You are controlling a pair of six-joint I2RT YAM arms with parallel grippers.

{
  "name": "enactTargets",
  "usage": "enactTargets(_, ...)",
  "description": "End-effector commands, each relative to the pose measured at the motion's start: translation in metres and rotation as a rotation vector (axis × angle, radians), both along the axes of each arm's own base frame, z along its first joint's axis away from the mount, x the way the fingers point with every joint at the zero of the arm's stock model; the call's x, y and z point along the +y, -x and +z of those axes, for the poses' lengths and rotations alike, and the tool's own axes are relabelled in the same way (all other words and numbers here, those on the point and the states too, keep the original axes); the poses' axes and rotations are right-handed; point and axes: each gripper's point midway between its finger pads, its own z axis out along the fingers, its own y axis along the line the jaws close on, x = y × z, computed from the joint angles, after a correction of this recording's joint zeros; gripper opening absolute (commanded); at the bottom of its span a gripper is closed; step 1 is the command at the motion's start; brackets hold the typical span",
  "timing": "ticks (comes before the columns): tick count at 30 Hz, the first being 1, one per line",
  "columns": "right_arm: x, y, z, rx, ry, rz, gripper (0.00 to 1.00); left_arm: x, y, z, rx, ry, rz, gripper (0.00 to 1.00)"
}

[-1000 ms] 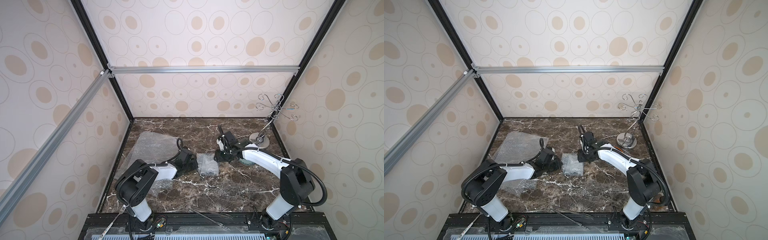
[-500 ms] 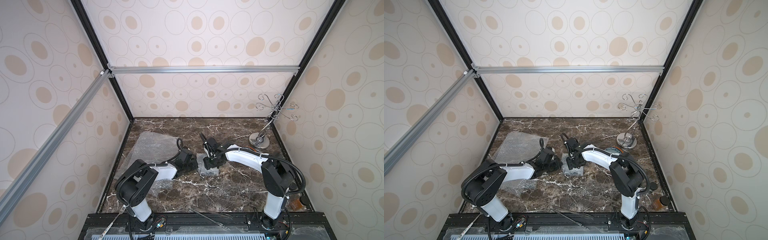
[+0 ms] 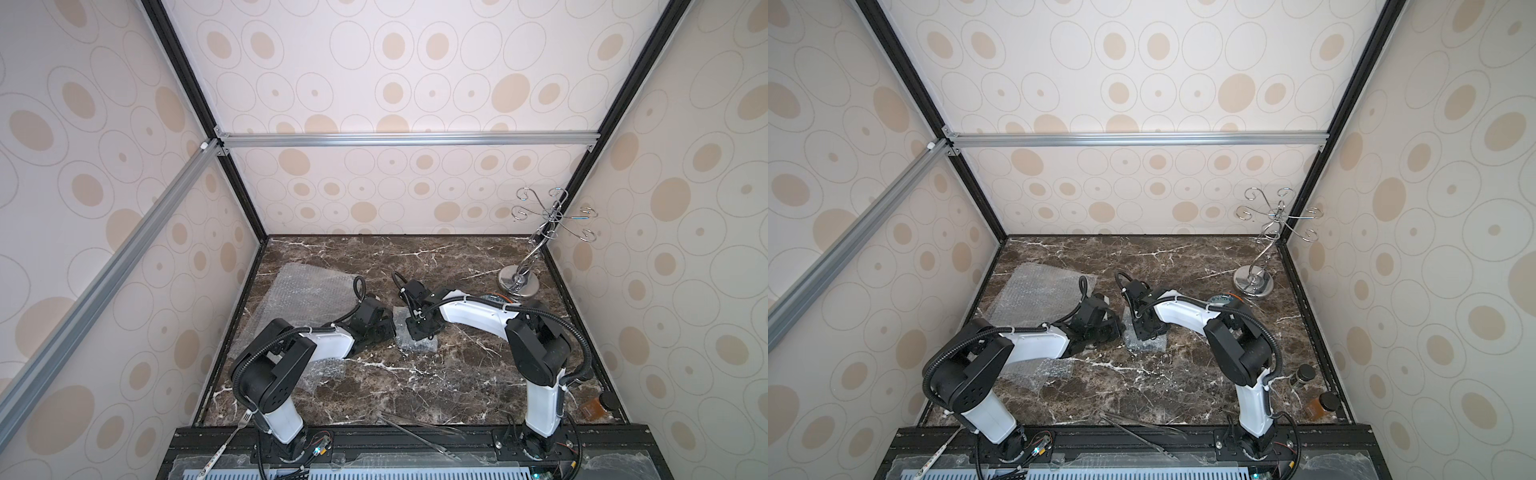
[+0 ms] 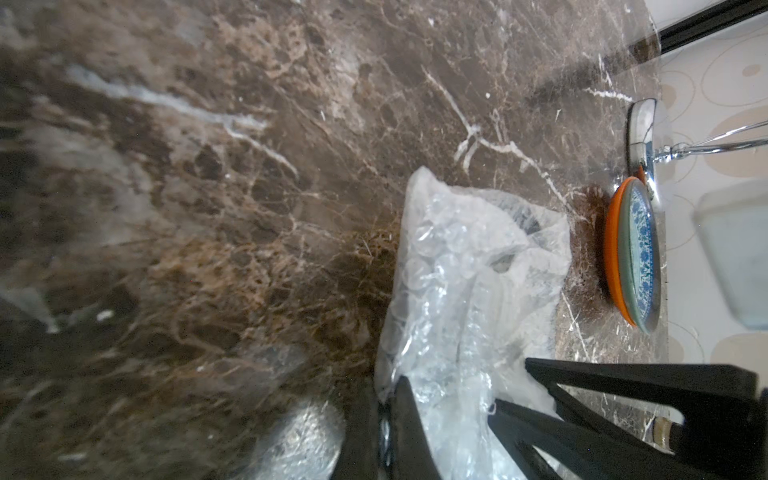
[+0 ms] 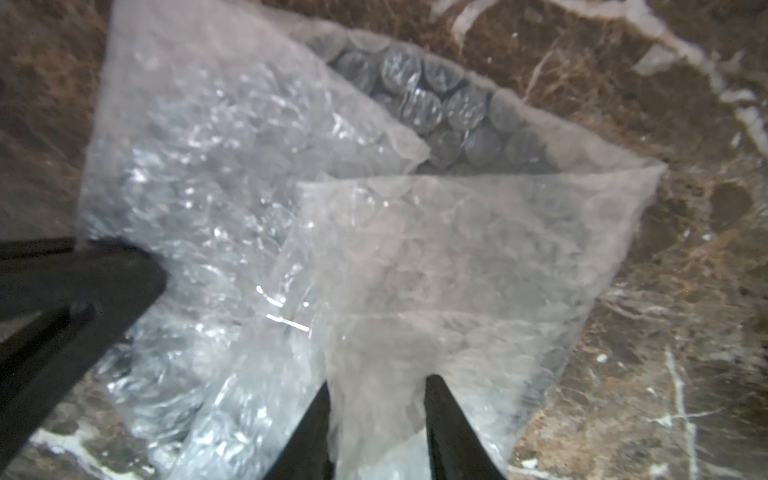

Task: Unpack dinner plates from bubble wrap
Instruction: Unwrap the bubble wrap at the center of the board.

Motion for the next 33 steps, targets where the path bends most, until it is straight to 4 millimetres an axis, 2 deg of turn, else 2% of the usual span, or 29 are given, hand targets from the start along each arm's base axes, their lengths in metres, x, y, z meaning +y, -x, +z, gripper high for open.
enactTargets(1,0.000,0.000,0.001,-0.009,0.006,-0.012,0.18,0.009,0.004,-0.004,0.018,-0.027,0.020,0.00)
enactTargets(4,0.002,-0.001,0.009,-0.022,-0.017,-0.012,0.07,0.010,0.005,-0.005,0.021,-0.028,0.020,0.00)
enactTargets(8,0.006,-0.002,0.023,-0.036,-0.068,-0.017,0.00,0.011,0.006,-0.007,0.024,-0.036,0.019,0.00)
enactTargets(16,0.013,-0.005,0.051,0.007,-0.362,-0.079,0.00,0.014,0.008,-0.010,0.031,-0.048,0.021,0.00)
enactTargets(23,0.008,-0.003,0.057,0.027,-0.435,-0.103,0.00,0.012,0.008,-0.010,0.034,-0.037,0.022,0.00)
enactTargets(28,0.009,0.000,0.049,0.047,-0.439,-0.112,0.00,0.011,0.007,-0.001,0.026,-0.026,0.021,0.24)
enactTargets(33,0.008,0.002,0.041,0.060,-0.429,-0.124,0.00,0.011,0.008,0.007,0.017,-0.014,0.024,0.36)
